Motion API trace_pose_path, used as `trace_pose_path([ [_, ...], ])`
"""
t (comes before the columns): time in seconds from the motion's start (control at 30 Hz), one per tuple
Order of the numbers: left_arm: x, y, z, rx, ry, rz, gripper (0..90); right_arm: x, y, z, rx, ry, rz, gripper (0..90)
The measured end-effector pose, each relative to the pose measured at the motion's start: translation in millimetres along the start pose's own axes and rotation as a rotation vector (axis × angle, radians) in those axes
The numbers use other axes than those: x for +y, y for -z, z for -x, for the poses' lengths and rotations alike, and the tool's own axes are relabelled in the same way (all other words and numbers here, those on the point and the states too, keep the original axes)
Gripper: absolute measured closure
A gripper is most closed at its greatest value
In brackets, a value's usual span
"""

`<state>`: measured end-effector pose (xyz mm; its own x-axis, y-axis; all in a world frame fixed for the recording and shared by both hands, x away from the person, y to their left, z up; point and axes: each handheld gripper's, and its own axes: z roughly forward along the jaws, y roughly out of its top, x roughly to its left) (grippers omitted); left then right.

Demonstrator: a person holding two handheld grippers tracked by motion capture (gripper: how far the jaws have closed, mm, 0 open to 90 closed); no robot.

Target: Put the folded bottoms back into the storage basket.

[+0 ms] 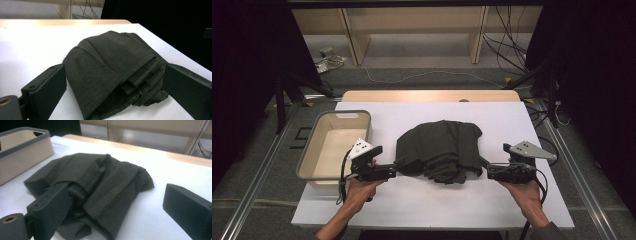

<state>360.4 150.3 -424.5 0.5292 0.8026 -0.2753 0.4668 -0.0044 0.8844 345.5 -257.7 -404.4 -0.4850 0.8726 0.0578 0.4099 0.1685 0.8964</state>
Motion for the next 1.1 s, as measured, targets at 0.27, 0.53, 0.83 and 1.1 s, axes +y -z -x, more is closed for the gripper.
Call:
trace_pose_path([
  [0.27,12.3,-14.4,-3.1,0.017,0.074,-0.062,4.7,11.2,-23.6,16.5,0.023,-0.067,-0.07,6.8],
  [0.53,23.0,-38.6,-15.6,0.071,0.163,-0.169,4.9,18.3,-51.3,34.8,0.063,-0.186,-0.168,6.7],
  [0.83,28.8,-63.9,-30.9,0.115,0.255,-0.274,5.3,19.4,-75.4,47.3,0.051,-0.216,-0.24,6.2],
  [1.1,29.1,-83.1,-37.5,0.107,0.285,-0.362,6.1,21.6,-94.4,50.6,0.041,-0.227,-0.302,4.0],
])
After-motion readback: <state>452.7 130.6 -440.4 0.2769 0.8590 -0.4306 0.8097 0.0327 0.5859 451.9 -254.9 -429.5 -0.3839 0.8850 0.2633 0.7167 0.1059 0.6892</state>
